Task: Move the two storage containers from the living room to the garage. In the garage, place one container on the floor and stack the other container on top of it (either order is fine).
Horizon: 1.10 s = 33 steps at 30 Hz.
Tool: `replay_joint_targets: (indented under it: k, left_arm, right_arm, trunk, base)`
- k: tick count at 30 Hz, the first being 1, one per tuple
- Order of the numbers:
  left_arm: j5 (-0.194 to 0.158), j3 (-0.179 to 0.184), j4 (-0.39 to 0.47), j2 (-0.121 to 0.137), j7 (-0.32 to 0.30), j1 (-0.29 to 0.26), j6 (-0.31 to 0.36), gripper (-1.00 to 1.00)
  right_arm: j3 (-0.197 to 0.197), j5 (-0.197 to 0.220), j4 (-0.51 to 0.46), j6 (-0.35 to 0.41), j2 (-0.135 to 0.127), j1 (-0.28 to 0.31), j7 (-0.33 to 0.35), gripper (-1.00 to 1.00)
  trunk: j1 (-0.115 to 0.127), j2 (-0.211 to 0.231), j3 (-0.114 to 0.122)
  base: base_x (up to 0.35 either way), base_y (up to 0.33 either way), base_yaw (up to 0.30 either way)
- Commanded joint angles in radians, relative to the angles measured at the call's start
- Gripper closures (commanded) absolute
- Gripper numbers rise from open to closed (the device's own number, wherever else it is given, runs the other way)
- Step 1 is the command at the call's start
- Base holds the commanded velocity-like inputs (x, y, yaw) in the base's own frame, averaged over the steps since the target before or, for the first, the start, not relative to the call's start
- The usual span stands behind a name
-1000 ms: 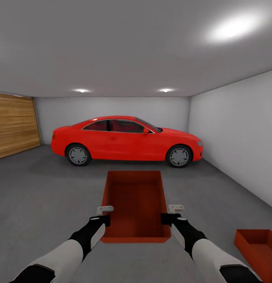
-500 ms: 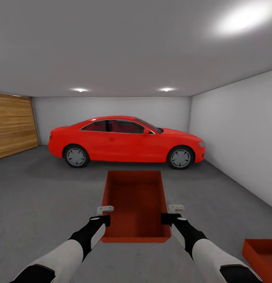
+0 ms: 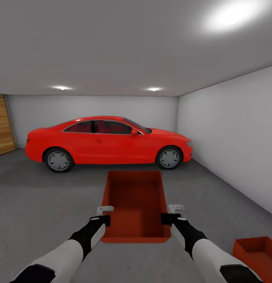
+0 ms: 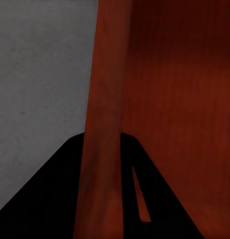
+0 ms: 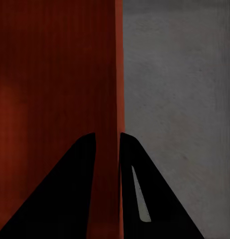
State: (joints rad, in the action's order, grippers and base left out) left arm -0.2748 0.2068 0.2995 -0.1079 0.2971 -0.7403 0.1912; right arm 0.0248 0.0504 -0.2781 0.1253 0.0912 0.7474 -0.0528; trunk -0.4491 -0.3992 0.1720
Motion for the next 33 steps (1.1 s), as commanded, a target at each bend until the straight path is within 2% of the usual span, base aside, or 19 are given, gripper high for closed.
replay_joint_targets:
  k: [1, 33]
  left_arm:
    - [0.011, -0.053, 0.006, 0.053, 0.008, -0.001, -0.022, 1.0]
    - [0.011, -0.053, 0.007, 0.053, 0.008, -0.001, -0.022, 1.0]
  right_arm:
    - [-0.016, 0.008, 0.0, 0.005, -0.001, 0.0, 0.001, 1.0]
    - [-0.016, 0.008, 0.0, 0.01, -0.003, 0.0, 0.001, 1.0]
  trunk:
    - [-0.001, -0.001, 0.0]
    - [-0.001, -0.001, 0.0]
  base:
    - [0.322, 0.0, -0.237]
    - [0.322, 0.0, -0.243]
